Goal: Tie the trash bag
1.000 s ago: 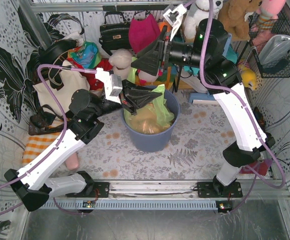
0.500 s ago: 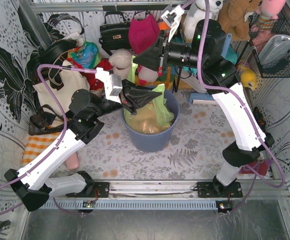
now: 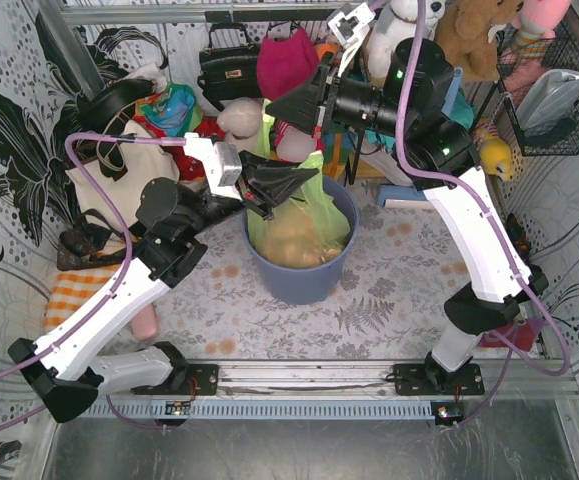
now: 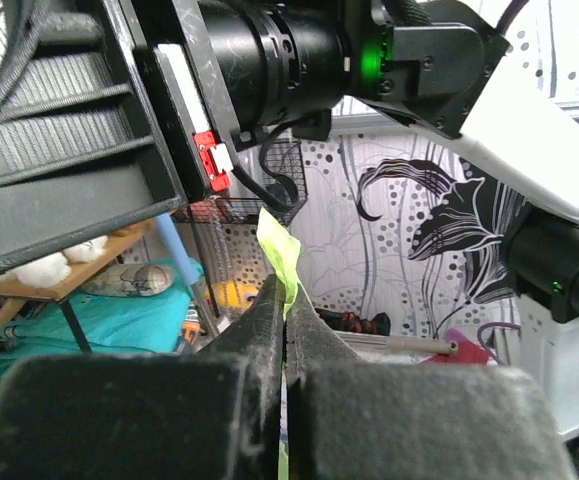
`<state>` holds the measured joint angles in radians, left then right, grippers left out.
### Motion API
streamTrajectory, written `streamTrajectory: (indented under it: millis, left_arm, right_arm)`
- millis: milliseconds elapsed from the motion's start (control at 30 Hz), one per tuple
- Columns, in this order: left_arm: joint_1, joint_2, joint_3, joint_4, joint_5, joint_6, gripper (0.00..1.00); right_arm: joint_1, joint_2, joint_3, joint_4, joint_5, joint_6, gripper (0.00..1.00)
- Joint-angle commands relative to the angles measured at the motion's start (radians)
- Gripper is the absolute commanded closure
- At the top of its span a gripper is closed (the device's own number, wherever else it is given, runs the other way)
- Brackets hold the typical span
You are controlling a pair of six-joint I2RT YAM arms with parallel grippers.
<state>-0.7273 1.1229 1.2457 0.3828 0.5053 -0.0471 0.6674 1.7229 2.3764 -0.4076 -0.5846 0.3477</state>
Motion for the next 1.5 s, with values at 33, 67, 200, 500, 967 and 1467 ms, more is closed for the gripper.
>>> streamTrajectory:
  millis: [33,67,200,500,967,1467]
  left_arm:
    - [0.001,0.003,0.035,0.042,-0.07,0.048,1.0]
    - [0.0,0.002,0.031,0.044,-0.081,0.05,1.0]
    - [0.0,-0.006,0.002,0.062,-0.135,0.052,1.0]
    - [0.002,-0.031,-0.042,0.071,-0.192,0.064,1.0]
    - [0.003,-0.052,-0.066,0.064,-0.244,0.071,1.0]
    - [0.013,-0.045,-0.077,0.044,-0.275,0.076,1.0]
  right_arm:
    - [0.006,-0.077,-0.049,0.001,0.192,0.041,1.0]
    - [0.006,-0.092,-0.062,-0.019,0.216,0.045,1.0]
    - [0.006,-0.175,-0.189,-0.025,0.289,0.062,1.0]
    - [0.006,-0.401,-0.54,0.056,0.484,0.203,1.0]
    - [0.006,-0.604,-0.945,0.435,0.258,0.341,1.0]
    - [0.038,-0.702,-1.131,0.595,0.137,0.395,1.0]
